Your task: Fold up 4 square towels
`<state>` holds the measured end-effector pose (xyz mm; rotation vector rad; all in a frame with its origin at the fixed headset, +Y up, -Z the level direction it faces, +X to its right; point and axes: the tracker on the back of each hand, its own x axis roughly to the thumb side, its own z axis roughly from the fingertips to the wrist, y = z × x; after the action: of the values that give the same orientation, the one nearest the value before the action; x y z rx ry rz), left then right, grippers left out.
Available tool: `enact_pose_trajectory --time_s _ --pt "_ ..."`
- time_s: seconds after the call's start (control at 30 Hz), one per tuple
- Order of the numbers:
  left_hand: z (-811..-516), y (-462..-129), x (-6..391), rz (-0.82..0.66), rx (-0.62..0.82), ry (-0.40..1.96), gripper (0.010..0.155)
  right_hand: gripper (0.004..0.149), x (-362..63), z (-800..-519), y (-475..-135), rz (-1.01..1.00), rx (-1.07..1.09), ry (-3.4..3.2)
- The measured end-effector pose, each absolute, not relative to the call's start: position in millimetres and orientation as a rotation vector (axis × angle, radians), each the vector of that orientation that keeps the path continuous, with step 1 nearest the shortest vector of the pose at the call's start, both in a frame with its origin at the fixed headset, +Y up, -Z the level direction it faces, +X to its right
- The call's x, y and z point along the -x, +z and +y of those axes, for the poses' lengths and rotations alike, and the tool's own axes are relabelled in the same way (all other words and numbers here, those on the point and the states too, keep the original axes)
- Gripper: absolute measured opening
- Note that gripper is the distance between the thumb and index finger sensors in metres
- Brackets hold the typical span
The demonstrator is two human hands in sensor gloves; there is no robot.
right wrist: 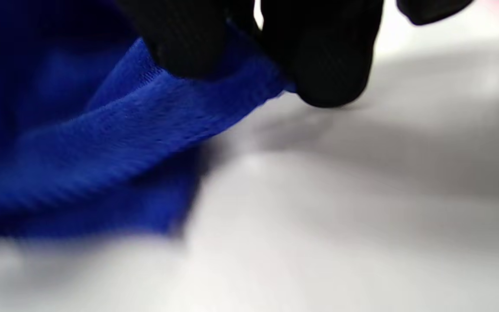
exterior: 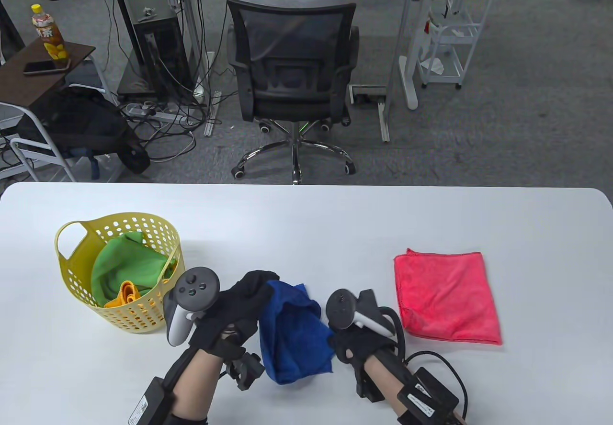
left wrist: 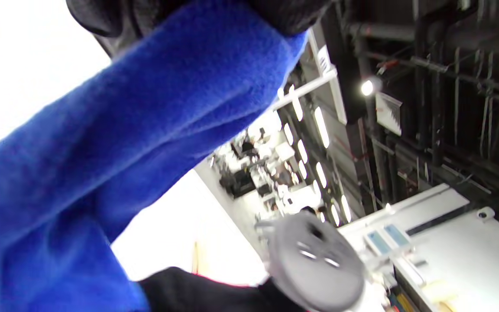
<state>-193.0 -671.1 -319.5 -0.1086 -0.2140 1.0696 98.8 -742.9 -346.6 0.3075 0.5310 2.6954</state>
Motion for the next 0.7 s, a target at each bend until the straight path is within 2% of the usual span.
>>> enact_pose_trajectory --time_s 0.17,0.23,0.3,0.37,0.5,0.6,0.7 --pt "-636.1 -306.2 240.8 -0.139 -0.063 1.125 0.043 0.045 -179.5 -660.0 -344.4 0.013 -0.139 2.563" --pt "-621.4 -300.0 260.4 -0.112 -0.140 1.157 0.043 0.046 -206.5 -638.1 -335.1 -0.152 -0.113 2.486" --pt "-607.3 -292.3 276.0 -0.082 -0.226 1.154 0.043 0.050 -225.9 -620.0 -323.8 -0.285 -0.176 2.426" --pt "-596.4 -285.6 282.0 -0.099 -0.257 1.108 0.043 0.056 -229.8 -606.9 -314.3 -0.247 -0.302 2.398" --pt "-579.3 -274.8 283.2 -0.054 -0.341 0.949 0.043 0.064 -213.0 -594.7 -300.3 -0.153 -0.345 2.639" --pt "-566.7 -267.2 286.2 -0.051 -0.356 0.895 0.043 0.045 -199.0 -590.8 -294.1 -0.121 -0.394 2.704" --pt "-554.2 -257.0 296.9 -0.037 -0.396 0.907 0.043 0.040 -201.3 -580.4 -288.1 -0.150 -0.492 2.611"
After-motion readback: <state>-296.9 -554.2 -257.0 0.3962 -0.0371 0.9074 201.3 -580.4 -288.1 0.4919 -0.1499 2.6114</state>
